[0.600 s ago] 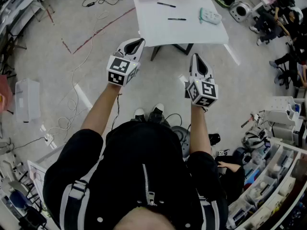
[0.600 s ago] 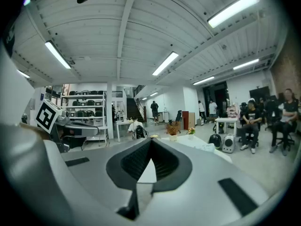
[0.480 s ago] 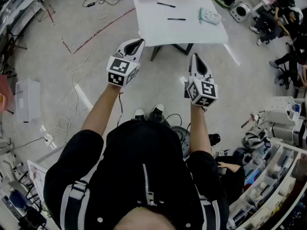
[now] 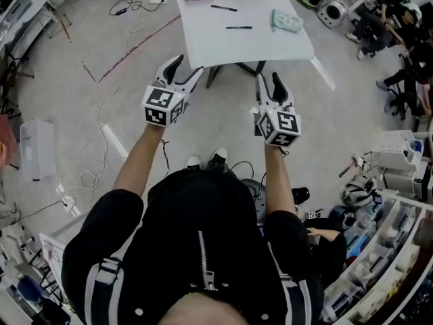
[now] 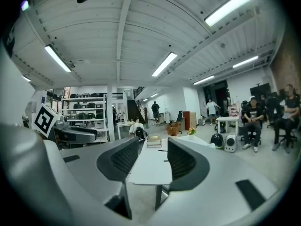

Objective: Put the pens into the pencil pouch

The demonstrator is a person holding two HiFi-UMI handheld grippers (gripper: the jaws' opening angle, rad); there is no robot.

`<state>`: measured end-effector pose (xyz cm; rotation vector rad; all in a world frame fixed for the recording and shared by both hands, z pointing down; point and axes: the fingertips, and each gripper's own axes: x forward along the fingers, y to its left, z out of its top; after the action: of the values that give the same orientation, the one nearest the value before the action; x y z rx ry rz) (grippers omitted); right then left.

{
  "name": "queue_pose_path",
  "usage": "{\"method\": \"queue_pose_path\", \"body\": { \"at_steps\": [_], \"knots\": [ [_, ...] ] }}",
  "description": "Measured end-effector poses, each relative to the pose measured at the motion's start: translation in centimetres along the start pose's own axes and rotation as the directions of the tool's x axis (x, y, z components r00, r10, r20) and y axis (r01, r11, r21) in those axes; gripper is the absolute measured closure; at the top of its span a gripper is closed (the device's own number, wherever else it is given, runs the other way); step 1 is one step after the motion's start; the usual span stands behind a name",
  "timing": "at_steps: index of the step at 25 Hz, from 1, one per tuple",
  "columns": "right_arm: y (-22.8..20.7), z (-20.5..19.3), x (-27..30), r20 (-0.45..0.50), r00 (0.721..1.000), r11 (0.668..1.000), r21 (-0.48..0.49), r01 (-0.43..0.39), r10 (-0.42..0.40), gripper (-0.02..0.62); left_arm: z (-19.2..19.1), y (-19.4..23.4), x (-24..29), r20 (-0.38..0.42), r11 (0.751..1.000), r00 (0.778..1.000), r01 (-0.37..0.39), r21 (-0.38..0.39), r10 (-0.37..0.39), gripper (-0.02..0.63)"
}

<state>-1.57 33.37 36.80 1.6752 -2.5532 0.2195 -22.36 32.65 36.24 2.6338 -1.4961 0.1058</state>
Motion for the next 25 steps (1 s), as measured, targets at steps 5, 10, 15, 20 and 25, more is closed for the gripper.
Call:
{"method": "queue_pose_path", "body": {
  "at_steps": [5,10,15,20,25],
  "knots": [
    [-1.5,-0.2,0.8,-0.015,1.0,0.999,-0.041,0.008,-0.008,0.317,-0.5,-0.3,1.1,-0.001,1.0,1.0,0.001,-0.024,-0.001,0.313],
    [-3.4,0.1,1.5,-0.01,1.0,0.998,-0.051,0.027,-0.027,0.305,-0.4,-0.1,2.5,0.001,1.0,1.0,-0.009,-0.014,0.009,0.313],
    [-5.1,0.3,2.5,-0.012,0.999,0.999,-0.039,0.034,-0.034,0.305,-0.3,0.2,3.9,-0.007,1.0,1.0,-0.017,-0.017,0.017,0.313],
    [-6.3,0.4,3.5,-0.016,1.0,0.999,-0.033,0.019,-0.019,0.305,-0.7,0.1,5.7,-0.029,0.999,0.999,-0.027,-0.027,0.027,0.313],
    [-8.1,0.2,3.8,-0.022,1.0,1.0,-0.023,-0.001,0.001,0.305,-0.9,-0.9,7.3,-0.035,0.999,0.999,-0.043,-0.024,0.042,0.314]
  ]
}}
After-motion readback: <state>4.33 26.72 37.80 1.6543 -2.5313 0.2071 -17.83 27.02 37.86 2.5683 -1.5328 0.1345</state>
